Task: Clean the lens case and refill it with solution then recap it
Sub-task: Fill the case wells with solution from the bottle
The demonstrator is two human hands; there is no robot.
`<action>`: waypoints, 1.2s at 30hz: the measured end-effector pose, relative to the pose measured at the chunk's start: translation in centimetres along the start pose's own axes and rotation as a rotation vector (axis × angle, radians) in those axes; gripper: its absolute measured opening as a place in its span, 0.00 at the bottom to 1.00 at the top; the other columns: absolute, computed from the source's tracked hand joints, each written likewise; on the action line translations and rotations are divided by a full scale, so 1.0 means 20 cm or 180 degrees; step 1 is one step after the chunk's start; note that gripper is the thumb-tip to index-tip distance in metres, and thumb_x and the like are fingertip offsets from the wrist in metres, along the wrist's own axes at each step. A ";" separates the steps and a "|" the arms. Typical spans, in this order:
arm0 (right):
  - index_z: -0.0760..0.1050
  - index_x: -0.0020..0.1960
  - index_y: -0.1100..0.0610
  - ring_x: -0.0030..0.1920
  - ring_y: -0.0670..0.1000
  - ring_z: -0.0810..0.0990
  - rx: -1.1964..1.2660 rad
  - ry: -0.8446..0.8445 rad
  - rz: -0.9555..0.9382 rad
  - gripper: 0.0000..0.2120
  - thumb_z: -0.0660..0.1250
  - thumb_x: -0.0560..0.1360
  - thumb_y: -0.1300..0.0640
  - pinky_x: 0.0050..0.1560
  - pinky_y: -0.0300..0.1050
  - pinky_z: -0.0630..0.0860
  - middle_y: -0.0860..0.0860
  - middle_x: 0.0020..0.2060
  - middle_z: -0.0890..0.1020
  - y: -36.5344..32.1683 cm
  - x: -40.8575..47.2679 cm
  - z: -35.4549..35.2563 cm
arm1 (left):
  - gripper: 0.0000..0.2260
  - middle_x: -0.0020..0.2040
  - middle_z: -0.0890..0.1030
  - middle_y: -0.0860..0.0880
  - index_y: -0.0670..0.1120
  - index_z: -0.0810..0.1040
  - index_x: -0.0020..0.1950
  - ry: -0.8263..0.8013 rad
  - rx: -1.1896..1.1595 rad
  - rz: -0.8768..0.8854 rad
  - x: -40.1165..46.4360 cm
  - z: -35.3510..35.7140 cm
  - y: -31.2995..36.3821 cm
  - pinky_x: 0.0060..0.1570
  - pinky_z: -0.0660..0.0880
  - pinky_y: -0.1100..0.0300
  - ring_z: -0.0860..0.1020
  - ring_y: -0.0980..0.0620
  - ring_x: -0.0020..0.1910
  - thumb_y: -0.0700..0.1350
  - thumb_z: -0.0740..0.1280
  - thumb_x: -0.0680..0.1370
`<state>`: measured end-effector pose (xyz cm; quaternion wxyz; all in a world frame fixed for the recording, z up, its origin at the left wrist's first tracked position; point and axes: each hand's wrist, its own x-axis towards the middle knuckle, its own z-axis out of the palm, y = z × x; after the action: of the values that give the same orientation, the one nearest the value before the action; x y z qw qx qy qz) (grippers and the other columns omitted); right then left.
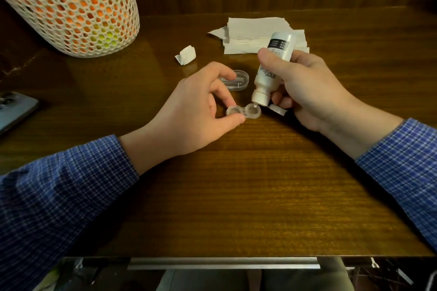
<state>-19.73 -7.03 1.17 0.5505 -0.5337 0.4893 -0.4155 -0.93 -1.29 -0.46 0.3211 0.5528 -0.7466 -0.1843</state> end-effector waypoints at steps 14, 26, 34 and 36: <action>0.79 0.54 0.49 0.28 0.44 0.77 -0.0211 -0.0274 -0.0497 0.11 0.71 0.78 0.44 0.24 0.34 0.71 0.46 0.36 0.85 -0.09 -0.04 0.06 | 0.32 0.49 0.83 0.55 0.46 0.70 0.73 -0.0166 -0.0170 -0.0059 -0.01 -0.02 0.00 0.30 0.77 0.65 0.81 0.52 0.30 0.47 0.79 0.73; 0.76 0.64 0.46 0.35 0.39 0.84 -0.0801 -0.0028 -0.0908 0.17 0.71 0.78 0.42 0.30 0.31 0.74 0.45 0.50 0.85 -0.09 -0.05 0.14 | 0.30 0.50 0.82 0.55 0.46 0.69 0.72 -0.0118 -0.0195 -0.0033 -0.01 -0.02 -0.01 0.29 0.76 0.66 0.81 0.53 0.30 0.46 0.78 0.74; 0.77 0.64 0.48 0.32 0.41 0.83 -0.0821 -0.0049 -0.0889 0.17 0.70 0.78 0.42 0.29 0.31 0.74 0.47 0.49 0.86 -0.08 -0.05 0.14 | 0.30 0.48 0.82 0.55 0.45 0.69 0.72 -0.0116 -0.0172 0.0020 -0.01 -0.02 -0.02 0.29 0.76 0.66 0.81 0.52 0.30 0.46 0.78 0.74; 0.78 0.60 0.49 0.30 0.43 0.81 -0.0747 -0.0034 -0.0813 0.15 0.70 0.78 0.42 0.27 0.33 0.73 0.48 0.46 0.86 -0.08 -0.05 0.13 | 0.31 0.48 0.82 0.54 0.45 0.69 0.73 -0.0113 -0.0170 0.0026 -0.01 -0.02 -0.01 0.29 0.77 0.65 0.81 0.52 0.30 0.46 0.78 0.74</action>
<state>-17.18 -5.73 2.72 0.4297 -0.6544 0.4597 -0.4193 -0.44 -1.11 -0.46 0.3232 0.5376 -0.7492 -0.2126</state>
